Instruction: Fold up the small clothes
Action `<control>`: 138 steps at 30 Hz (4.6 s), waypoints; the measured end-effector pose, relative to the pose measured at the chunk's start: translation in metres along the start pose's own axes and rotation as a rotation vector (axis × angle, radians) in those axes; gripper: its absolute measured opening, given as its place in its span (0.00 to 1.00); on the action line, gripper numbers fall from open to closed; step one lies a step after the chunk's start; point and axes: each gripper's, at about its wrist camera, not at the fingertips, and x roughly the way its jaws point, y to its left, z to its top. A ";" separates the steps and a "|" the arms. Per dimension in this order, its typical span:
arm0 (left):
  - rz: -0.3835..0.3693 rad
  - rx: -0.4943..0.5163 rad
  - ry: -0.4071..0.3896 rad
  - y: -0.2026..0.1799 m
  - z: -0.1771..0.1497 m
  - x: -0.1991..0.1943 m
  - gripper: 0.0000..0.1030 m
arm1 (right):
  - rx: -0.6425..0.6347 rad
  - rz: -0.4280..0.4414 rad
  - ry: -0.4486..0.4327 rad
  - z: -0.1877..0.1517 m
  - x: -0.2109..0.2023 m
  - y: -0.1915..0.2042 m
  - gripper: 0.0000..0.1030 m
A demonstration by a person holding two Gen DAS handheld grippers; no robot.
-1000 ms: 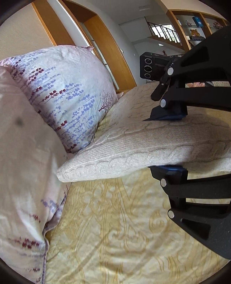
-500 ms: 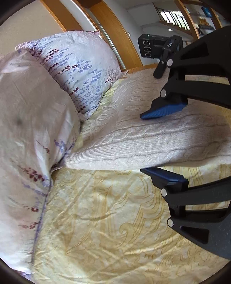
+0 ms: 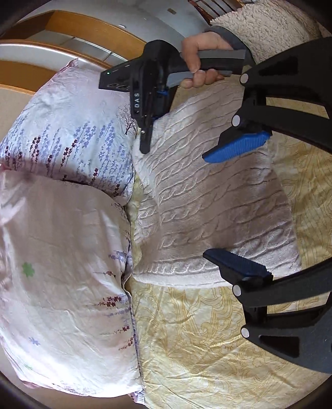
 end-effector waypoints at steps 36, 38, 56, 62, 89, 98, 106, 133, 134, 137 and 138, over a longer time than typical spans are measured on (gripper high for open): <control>0.159 0.329 0.010 0.002 -0.072 -0.031 0.36 | -0.091 -0.044 0.096 -0.108 -0.071 0.014 0.36; 0.173 0.319 0.019 0.003 -0.072 -0.027 0.34 | -0.109 -0.063 0.094 -0.110 -0.070 0.016 0.34; 0.176 0.174 0.082 0.025 -0.064 -0.018 0.13 | -0.201 -0.118 0.009 -0.112 -0.086 0.034 0.09; 0.175 0.147 0.091 0.029 -0.066 -0.019 0.12 | -0.199 -0.129 0.033 -0.120 -0.081 0.032 0.09; 0.089 0.125 -0.054 -0.033 -0.018 0.002 0.58 | -0.379 -0.259 -0.113 -0.115 -0.087 0.072 0.17; 0.109 0.140 0.014 -0.030 -0.029 0.017 0.57 | -0.384 -0.341 0.057 -0.126 -0.047 0.052 0.30; 0.071 0.124 -0.051 -0.024 -0.019 0.000 0.58 | -0.316 -0.242 -0.045 -0.111 -0.070 0.047 0.30; 0.169 0.152 -0.001 -0.002 -0.048 -0.008 0.64 | -0.529 -0.458 -0.069 -0.157 -0.069 0.071 0.37; 0.157 0.123 0.031 0.001 -0.049 -0.003 0.63 | -0.532 -0.474 -0.050 -0.157 -0.065 0.068 0.35; 0.140 0.073 0.066 0.009 -0.051 0.001 0.60 | -0.552 -0.524 -0.007 -0.163 -0.058 0.067 0.34; 0.142 0.063 0.097 0.011 -0.053 0.005 0.58 | -0.557 -0.539 0.008 -0.163 -0.056 0.067 0.34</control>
